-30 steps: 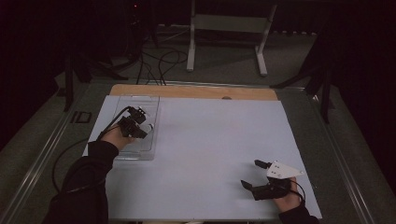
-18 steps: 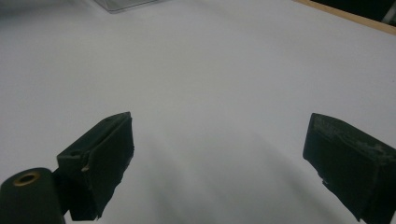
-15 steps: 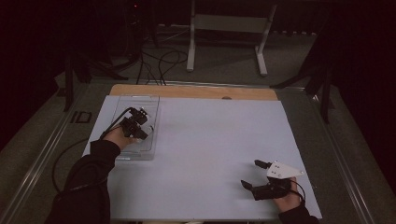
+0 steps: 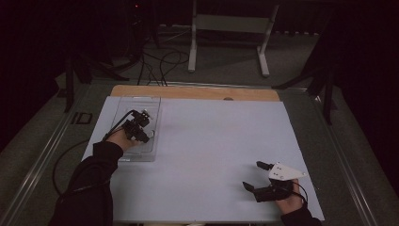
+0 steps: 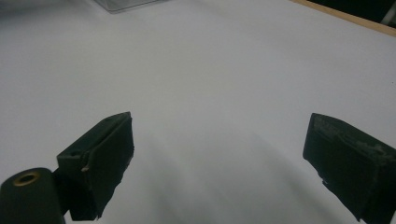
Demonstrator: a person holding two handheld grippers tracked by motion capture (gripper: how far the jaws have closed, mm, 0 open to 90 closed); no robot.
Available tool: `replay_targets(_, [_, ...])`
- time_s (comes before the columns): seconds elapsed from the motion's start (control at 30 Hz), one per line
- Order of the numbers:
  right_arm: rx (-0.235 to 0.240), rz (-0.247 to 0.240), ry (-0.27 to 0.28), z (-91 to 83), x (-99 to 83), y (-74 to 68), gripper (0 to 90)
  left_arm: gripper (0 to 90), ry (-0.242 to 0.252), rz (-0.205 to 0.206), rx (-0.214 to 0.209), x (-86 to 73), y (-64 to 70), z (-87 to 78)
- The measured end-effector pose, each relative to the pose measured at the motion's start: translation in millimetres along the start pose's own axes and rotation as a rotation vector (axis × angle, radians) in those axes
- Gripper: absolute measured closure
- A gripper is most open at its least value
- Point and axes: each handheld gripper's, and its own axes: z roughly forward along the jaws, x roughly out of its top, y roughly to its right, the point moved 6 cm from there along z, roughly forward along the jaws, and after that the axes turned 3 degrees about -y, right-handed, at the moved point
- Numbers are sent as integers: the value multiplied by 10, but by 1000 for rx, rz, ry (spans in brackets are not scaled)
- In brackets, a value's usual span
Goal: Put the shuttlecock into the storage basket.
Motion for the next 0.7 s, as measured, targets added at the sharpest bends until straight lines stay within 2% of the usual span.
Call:
replay_targets(0.03, [0, 0, 0, 0, 0, 0, 86, 798, 0, -4, 0, 2, -2, -5])
replay_targets(0.17, [-1, 0, 0, -3, 0, 0, 86, 692, -6, -16, 15, -1, -10, -27])
replay_targets(0.27, [-1, -1, 0, -4, 0, 0, 86, 663, -5, -21, 17, -14, -19, -52])
replay_targets(0.47, [-2, -2, -2, -1, 1, -3, 86, 499, 6, -50, 24, -54, -56, -104])
replay_targets(0.53, [-2, -1, -4, 0, 0, -3, 86, 472, 11, -56, 24, -67, -64, -126])
replay_targets(0.7, [-2, -3, -5, 2, -1, -4, 86, 332, 12, -89, 45, -108, -94, -191])
